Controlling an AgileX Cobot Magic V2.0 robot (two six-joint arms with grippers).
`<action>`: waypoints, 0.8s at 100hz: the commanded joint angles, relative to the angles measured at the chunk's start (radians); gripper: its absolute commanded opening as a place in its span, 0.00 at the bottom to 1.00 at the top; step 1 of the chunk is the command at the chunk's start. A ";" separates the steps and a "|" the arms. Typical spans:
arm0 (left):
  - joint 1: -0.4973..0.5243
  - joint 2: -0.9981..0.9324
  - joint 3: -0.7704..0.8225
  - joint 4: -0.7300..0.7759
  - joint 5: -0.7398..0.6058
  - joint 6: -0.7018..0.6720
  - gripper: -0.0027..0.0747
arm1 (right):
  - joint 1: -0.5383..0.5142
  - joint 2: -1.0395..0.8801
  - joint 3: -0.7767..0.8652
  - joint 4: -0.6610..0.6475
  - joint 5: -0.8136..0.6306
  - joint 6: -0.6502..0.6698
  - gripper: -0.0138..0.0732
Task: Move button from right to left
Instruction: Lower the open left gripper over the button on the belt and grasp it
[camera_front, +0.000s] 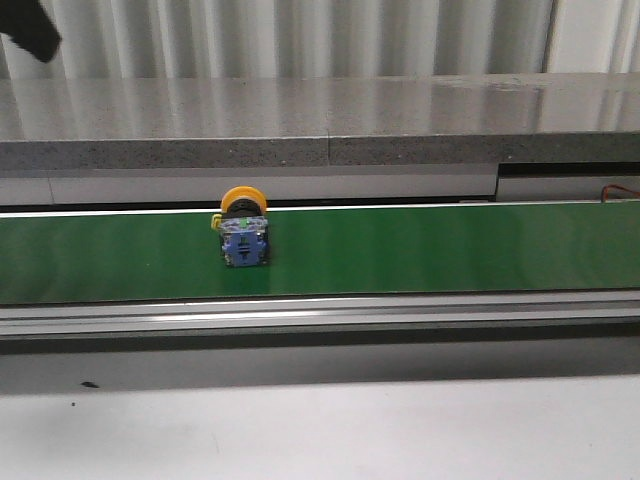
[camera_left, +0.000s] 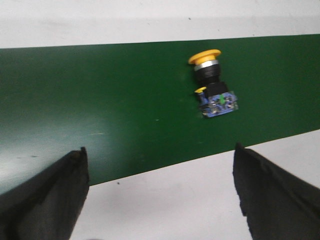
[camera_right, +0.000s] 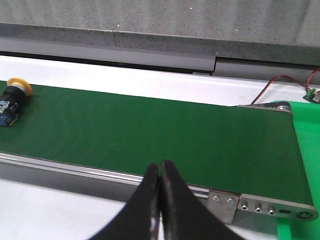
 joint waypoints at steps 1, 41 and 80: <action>-0.037 0.064 -0.102 -0.040 0.007 -0.049 0.76 | 0.002 0.002 -0.027 -0.010 -0.080 -0.007 0.08; -0.228 0.372 -0.379 0.267 0.180 -0.337 0.76 | 0.002 0.002 -0.027 -0.010 -0.080 -0.007 0.08; -0.249 0.553 -0.469 0.319 0.224 -0.460 0.76 | 0.002 0.002 -0.027 -0.010 -0.080 -0.007 0.08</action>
